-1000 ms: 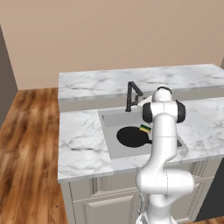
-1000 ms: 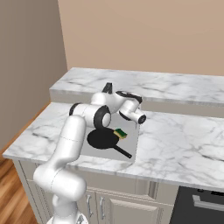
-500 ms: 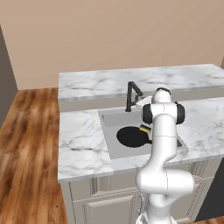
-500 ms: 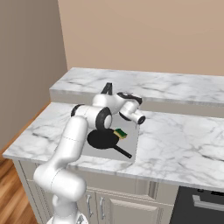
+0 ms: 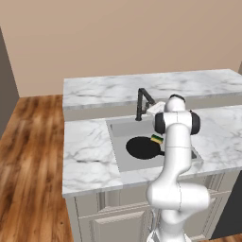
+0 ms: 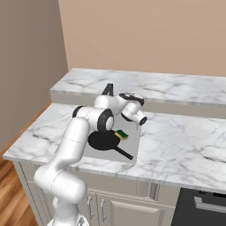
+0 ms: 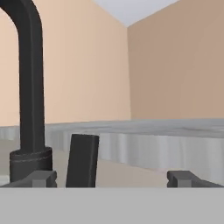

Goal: Pick the pan and sponge and place them into the sink. Then turn on the water.

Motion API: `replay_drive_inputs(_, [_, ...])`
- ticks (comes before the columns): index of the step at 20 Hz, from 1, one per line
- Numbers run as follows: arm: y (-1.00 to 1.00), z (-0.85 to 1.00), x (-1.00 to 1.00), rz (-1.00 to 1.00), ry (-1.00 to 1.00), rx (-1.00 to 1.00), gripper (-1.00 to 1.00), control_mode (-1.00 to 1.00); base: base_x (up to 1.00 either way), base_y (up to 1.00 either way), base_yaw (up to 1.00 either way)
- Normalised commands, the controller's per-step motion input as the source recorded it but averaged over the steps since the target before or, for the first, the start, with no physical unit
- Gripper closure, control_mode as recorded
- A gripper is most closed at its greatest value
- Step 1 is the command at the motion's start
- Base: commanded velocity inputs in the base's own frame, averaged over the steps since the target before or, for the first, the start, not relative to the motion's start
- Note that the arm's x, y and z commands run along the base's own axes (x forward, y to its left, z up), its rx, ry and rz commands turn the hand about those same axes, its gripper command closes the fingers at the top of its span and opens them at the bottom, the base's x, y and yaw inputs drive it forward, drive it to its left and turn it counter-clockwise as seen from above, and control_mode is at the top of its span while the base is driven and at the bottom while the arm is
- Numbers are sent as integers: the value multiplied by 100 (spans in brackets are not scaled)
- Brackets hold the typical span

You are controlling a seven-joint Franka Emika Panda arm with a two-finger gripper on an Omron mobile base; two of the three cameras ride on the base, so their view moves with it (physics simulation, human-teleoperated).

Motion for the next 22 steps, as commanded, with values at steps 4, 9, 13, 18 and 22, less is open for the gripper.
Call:
replay_drive_inputs(4, [13,27,0,0,-6,1,-100,-100,0,0,0])
replay_drive_inputs(9, [16,5,0,0,-2,1,-100,-100,0,0,0])
replay_drive_inputs(13, [24,-3,9,-1,-1,0,-100,-100,0,0,0])
replay_drive_inputs(18, [8,-13,36,-6,0,0,-100,-100,0,0,0])
replay_drive_inputs(22, [0,-29,46,-10,0,-2,-100,-100,0,0,0])
